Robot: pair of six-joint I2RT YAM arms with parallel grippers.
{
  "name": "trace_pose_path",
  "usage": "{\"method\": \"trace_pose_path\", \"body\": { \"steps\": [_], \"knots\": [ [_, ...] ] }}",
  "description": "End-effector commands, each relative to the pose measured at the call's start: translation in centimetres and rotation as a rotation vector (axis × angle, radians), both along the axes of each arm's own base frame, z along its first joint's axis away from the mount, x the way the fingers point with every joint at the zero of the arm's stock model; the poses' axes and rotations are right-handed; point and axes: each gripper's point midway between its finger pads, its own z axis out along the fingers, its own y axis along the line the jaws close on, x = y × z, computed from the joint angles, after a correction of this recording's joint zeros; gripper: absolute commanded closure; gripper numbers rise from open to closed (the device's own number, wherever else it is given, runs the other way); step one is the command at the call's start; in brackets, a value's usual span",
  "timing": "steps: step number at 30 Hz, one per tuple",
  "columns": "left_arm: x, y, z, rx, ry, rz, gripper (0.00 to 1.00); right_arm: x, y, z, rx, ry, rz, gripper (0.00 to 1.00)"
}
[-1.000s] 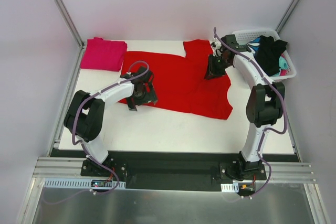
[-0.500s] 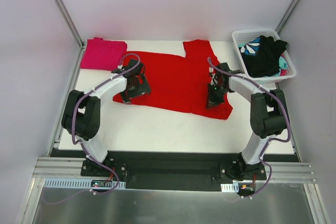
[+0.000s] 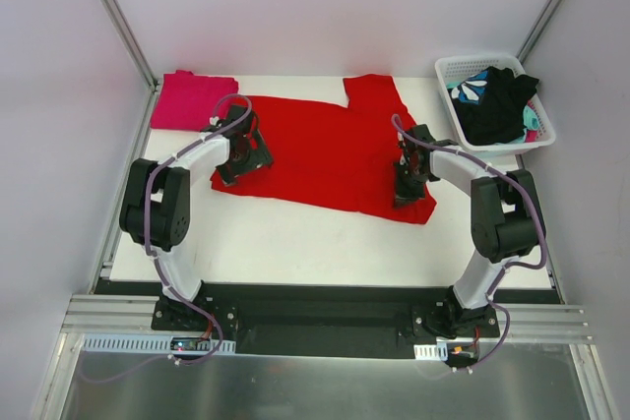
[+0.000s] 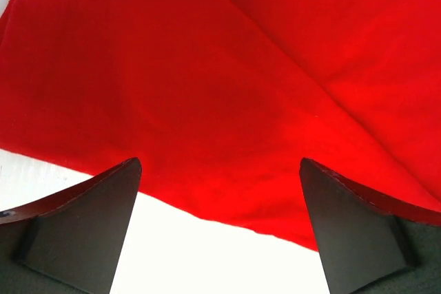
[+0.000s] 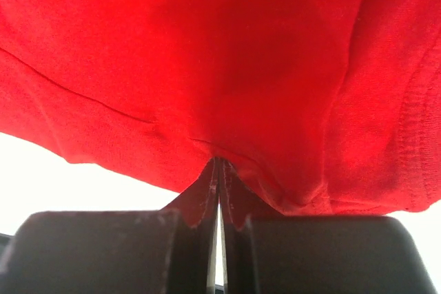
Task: Fold and stack the t-shirts
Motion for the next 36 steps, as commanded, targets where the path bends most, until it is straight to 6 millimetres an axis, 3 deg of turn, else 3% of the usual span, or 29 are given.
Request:
{"method": "trace_pose_path", "body": {
  "steps": [1, 9, 21, 32, 36],
  "knots": [
    [-0.2, 0.7, -1.7, -0.011, -0.002, 0.017, 0.01, 0.7, -1.0, 0.4, -0.046, -0.034, -0.034, 0.99],
    [-2.8, 1.2, -3.0, -0.019, 0.026, 0.032, 0.01, -0.3, -4.0, -0.5, -0.203, 0.008, -0.083, 0.99],
    [-7.5, 1.9, -1.3, -0.057, -0.015, 0.045, 0.01, -2.5, -6.1, -1.9, -0.308, 0.058, -0.151, 0.99],
    [-11.1, 0.8, 0.4, -0.088, -0.061, 0.028, 0.01, -6.5, -7.4, -1.6, -0.331, 0.073, -0.163, 0.99],
    [-11.6, 0.9, 1.0, -0.089, -0.079, 0.033, 0.01, -7.0, -7.6, -1.1, -0.338, 0.055, -0.167, 0.99]
  ]
}}
